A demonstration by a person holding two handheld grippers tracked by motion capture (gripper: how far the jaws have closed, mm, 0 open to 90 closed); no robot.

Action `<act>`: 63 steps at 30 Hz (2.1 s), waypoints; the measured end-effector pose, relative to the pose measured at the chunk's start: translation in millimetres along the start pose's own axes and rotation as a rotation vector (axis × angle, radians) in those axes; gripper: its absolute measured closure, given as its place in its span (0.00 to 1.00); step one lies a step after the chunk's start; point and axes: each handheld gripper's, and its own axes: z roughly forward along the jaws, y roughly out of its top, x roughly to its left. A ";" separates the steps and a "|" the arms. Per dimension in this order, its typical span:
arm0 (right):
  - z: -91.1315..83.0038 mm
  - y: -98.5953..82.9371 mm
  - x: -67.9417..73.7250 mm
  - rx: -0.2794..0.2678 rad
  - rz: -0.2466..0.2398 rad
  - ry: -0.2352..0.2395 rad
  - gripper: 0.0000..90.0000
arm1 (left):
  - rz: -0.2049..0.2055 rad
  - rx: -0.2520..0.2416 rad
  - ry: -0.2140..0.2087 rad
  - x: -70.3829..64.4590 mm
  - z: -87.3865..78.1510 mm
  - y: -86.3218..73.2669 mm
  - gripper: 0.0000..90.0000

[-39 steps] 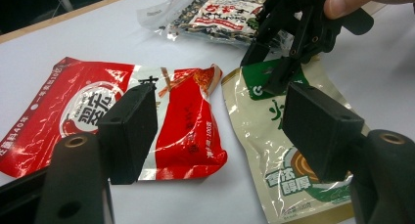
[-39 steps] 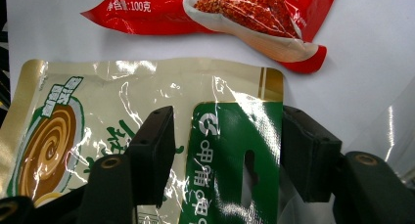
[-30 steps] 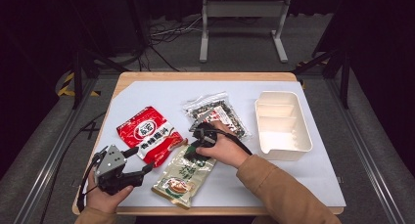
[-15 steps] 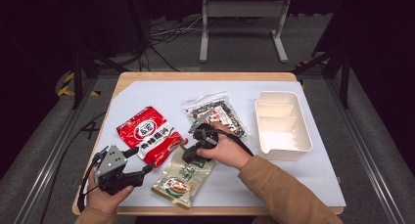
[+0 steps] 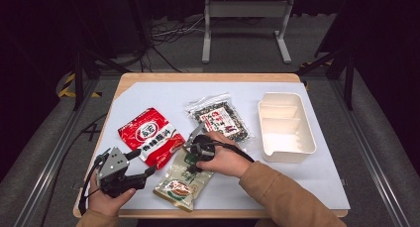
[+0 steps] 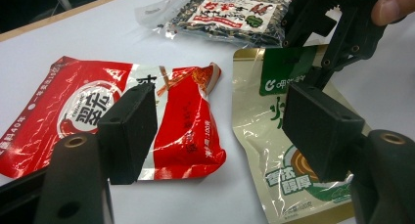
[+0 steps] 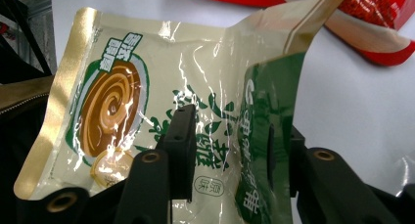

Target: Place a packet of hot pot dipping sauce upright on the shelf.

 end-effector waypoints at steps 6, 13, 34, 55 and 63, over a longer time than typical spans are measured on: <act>-3.4 -3.2 -7.4 0.003 0.022 0.006 0.91 | 0.000 0.001 0.000 -0.2 0.2 0.0 0.33; -6.6 -5.5 -13.3 -0.024 0.085 0.060 0.99 | 0.000 0.000 0.002 0.4 0.4 -0.2 0.33; -46.7 9.8 8.0 -0.093 0.067 0.122 1.00 | -0.002 -0.001 0.003 0.9 -0.1 -0.1 0.33; -98.3 22.8 39.1 -0.153 -0.016 0.164 1.00 | -0.013 -0.008 0.021 2.6 -0.2 0.0 0.33; -125.1 17.9 36.2 -0.173 -0.029 0.099 1.00 | -0.015 -0.006 0.019 4.1 1.7 0.7 0.33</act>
